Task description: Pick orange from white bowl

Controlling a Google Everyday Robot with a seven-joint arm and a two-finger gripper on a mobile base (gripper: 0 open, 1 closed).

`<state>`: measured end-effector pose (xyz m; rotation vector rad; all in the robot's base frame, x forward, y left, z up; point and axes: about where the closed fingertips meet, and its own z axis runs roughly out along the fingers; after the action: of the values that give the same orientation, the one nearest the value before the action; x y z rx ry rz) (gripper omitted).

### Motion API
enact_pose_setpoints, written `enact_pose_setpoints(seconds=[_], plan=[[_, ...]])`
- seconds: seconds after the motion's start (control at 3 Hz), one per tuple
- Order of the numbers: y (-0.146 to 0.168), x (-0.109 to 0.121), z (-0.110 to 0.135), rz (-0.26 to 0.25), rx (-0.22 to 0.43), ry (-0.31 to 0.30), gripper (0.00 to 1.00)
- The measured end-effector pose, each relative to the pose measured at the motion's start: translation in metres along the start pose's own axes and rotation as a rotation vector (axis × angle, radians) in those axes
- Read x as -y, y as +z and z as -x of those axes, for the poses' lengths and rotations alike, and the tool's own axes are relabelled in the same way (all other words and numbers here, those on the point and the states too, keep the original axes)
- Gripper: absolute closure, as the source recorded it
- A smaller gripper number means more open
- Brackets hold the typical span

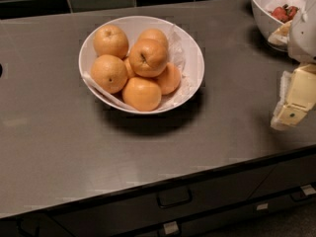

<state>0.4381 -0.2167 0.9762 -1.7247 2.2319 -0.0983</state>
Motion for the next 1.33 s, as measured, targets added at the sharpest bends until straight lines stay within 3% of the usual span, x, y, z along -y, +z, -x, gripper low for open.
enact_pose_setpoints(seconds=[0.33, 1.33], plan=[[0.000, 0.000, 0.000, 0.000, 0.000, 0.000, 0.00], [-0.026, 0.053, 0.120, -0.081, 0.138, -0.256, 0.00]])
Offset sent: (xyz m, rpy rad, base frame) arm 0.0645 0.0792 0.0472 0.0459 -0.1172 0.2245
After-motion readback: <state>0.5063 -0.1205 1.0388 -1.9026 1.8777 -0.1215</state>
